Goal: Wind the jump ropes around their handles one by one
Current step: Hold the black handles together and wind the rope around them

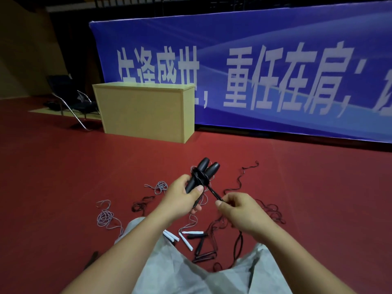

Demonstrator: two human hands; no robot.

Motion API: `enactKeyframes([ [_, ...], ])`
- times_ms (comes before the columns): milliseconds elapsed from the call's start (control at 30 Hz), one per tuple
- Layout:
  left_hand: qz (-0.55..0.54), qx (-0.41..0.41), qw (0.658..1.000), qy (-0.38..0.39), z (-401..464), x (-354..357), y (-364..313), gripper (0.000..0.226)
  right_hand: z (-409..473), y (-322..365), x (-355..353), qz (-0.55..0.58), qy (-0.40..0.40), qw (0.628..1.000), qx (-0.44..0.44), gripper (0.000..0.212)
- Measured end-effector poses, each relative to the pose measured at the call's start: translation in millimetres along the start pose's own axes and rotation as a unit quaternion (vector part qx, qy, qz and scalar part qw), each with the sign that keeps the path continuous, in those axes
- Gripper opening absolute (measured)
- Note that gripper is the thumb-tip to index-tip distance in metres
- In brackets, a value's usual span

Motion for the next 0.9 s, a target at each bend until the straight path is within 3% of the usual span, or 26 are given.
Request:
enactKeyframes([
  [167,0.055,-0.003,0.995,-0.085,15.0,0.7,17.3,0.011,-1.3,-5.8,5.7,0.034,0.029,0.999,-0.017,0.017],
  [267,-0.006,-0.036,0.992,-0.118,19.4,2.5,24.9,0.011,-2.0,-7.7,11.4,0.021,0.037,0.999,-0.033,0.019],
  [333,-0.045,-0.061,0.988,-0.132,20.5,2.5,25.7,0.012,-0.6,-10.2,9.8,0.007,-0.004,0.999,-0.031,0.014],
  [467,-0.044,-0.073,0.985,-0.148,20.5,0.6,27.4,0.007,1.0,-11.7,6.4,0.031,-0.010,0.999,-0.014,0.016],
  [667,0.113,-0.051,0.987,-0.099,20.0,-1.7,37.9,0.005,-4.5,0.3,7.4,0.033,0.027,0.994,-0.095,0.008],
  [767,0.271,-0.011,0.960,-0.073,13.3,0.8,38.6,0.010,-4.7,12.0,1.2,0.009,0.044,0.989,-0.143,0.015],
  [900,0.326,0.046,0.944,-0.012,5.2,6.7,23.4,0.022,1.3,30.2,-9.8,-0.016,0.067,0.979,-0.192,0.020],
])
Point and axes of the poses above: each hand's wrist, its own z-axis towards the middle knuckle, its own x-axis out of the palm, y = z × x, the point moved 2 cm from there along z, towards the middle knuckle
